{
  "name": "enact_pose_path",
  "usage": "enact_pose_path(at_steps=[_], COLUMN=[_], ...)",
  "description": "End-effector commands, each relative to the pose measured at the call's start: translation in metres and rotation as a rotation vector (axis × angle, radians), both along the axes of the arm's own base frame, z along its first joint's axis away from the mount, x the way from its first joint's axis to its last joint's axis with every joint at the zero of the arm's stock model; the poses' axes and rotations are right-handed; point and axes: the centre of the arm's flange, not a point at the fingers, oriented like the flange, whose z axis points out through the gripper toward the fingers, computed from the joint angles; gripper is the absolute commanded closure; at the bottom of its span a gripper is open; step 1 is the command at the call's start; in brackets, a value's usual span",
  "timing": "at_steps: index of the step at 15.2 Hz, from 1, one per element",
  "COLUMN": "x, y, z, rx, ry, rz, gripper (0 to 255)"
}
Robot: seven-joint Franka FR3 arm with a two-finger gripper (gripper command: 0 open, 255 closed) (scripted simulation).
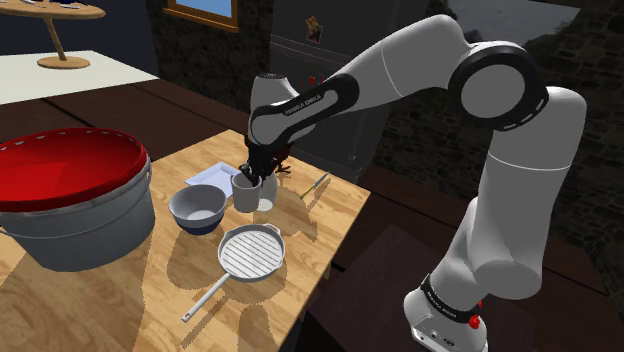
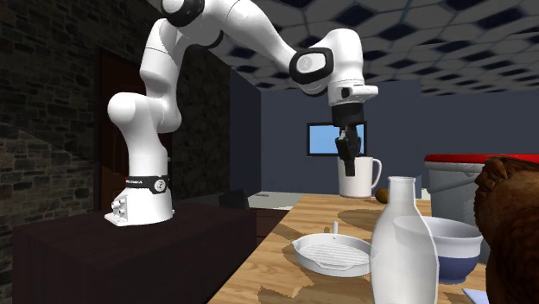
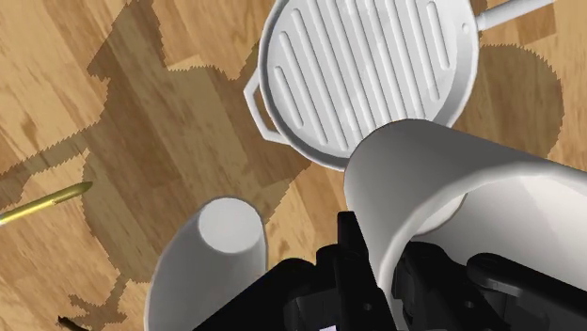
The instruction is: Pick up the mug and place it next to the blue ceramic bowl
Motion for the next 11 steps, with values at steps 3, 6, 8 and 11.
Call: enact_pose_path(at_steps=[3,6,8,11], x=[0.005,0.009,0.012,0.016], y=[0.052,0.091,0.118,0.157], z=[0.001,0.001,0.001,0.001], rx=[0.000,0.000,0.000,0.000], ry=[0.000,0.000,0.000,0.000], rz=[-0.002,-0.002,-0.002,-0.002], gripper=[255,255,255,255])
